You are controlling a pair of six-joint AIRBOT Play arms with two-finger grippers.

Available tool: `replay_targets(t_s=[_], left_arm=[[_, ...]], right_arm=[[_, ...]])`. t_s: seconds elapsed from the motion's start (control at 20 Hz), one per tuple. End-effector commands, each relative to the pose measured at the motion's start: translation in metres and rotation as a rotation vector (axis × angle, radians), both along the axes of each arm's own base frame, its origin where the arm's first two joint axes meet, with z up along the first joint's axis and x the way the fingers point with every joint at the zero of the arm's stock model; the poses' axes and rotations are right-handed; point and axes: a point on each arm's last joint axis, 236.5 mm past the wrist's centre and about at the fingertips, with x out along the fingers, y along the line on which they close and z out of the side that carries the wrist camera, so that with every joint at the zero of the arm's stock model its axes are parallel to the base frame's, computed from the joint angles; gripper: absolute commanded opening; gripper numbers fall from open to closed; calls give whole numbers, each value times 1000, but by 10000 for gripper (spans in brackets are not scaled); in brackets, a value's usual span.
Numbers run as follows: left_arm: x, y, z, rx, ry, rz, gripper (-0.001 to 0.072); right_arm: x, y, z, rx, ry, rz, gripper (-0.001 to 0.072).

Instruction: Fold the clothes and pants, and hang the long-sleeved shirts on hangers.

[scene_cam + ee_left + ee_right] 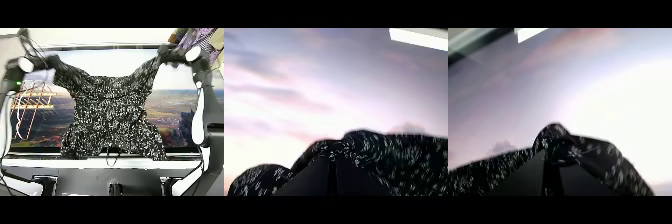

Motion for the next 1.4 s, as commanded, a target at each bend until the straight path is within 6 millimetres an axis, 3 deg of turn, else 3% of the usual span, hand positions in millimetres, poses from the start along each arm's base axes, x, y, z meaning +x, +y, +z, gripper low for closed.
replay_targets(t_s=[0.0,0.05,0.1,0.15,0.2,0.35,0.45,0.6,0.75,0.85,0.95,1.15,1.35], left_arm=[[-31,-25,-88,-2,289,-44,47],[-43,-25,-92,3,340,-54,212],[-53,-22,-91,6,382,-58,446],[-62,-16,-83,8,415,-59,588],[-70,-9,-71,14,427,-62,617],[-99,17,-20,23,415,-48,618],[-127,30,-3,22,407,-28,618],[-192,31,-23,17,467,-20,617],[-259,12,-55,10,564,-43,617],[-292,-2,-71,3,611,-53,617],[-313,-15,-80,-1,642,-66,617],[-328,-42,-84,24,661,-145,617],[-336,-60,-84,41,664,-200,617]], right_arm=[[-29,3,-65,-47,218,69,181],[-38,-2,-60,-93,233,89,191],[-50,-8,-50,-160,241,118,229],[-63,-15,-37,-225,249,145,377],[-81,-25,-23,-296,274,164,430],[-138,-42,19,-376,336,187,432],[-178,-39,28,-374,358,199,432],[-260,1,-6,-289,459,250,431],[-333,53,-52,-232,496,269,430],[-379,82,-89,-194,566,268,430],[-412,105,-123,-188,623,290,430],[-436,134,-156,-183,623,286,428],[-430,138,-178,-194,642,245,429]])
